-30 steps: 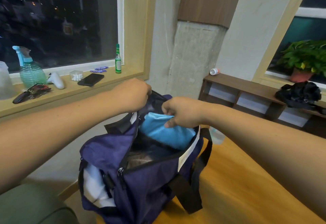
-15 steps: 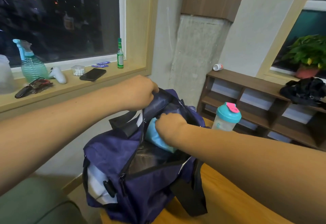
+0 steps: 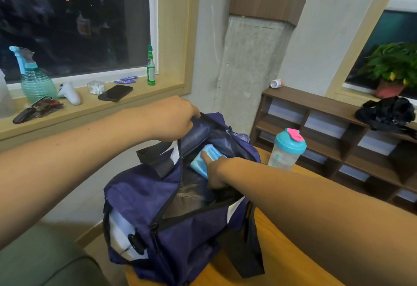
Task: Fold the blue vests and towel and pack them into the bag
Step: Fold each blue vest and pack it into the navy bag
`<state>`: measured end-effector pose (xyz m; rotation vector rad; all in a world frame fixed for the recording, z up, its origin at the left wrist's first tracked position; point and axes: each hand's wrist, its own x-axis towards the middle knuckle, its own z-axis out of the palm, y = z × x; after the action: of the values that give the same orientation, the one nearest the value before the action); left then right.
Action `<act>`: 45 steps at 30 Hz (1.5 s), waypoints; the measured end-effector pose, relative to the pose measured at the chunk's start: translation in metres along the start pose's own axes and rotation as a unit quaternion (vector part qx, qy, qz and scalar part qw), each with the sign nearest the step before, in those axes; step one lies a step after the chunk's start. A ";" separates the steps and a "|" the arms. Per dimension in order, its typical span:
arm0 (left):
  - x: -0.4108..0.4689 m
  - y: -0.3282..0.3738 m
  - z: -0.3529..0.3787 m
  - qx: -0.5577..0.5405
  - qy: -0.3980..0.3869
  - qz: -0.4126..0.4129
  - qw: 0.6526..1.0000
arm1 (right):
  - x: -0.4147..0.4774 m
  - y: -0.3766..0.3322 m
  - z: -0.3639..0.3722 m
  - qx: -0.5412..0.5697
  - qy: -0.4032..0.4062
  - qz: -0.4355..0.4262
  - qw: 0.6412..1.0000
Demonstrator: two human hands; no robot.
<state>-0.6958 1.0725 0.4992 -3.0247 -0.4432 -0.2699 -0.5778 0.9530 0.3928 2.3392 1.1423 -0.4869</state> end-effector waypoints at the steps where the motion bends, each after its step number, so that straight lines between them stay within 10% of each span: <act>1: 0.000 0.000 -0.001 0.004 -0.006 0.001 1.000 | 0.002 0.000 -0.002 0.002 -0.001 0.009 1.000; 9: -0.009 -0.001 -0.004 -0.007 -0.039 0.004 0.999 | -0.025 0.004 -0.017 -0.094 -0.006 -0.053 0.994; 18: -0.022 0.032 -0.017 -0.007 -0.093 0.046 0.995 | -0.149 0.082 -0.055 0.155 0.259 -0.141 0.943; 45: -0.080 0.445 0.041 -0.304 -0.050 0.234 0.922 | -0.495 0.298 0.267 0.269 0.352 0.192 0.876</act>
<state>-0.6350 0.6291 0.4238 -3.6128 0.4623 -0.2541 -0.6560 0.3313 0.5068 3.2895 0.8216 0.2740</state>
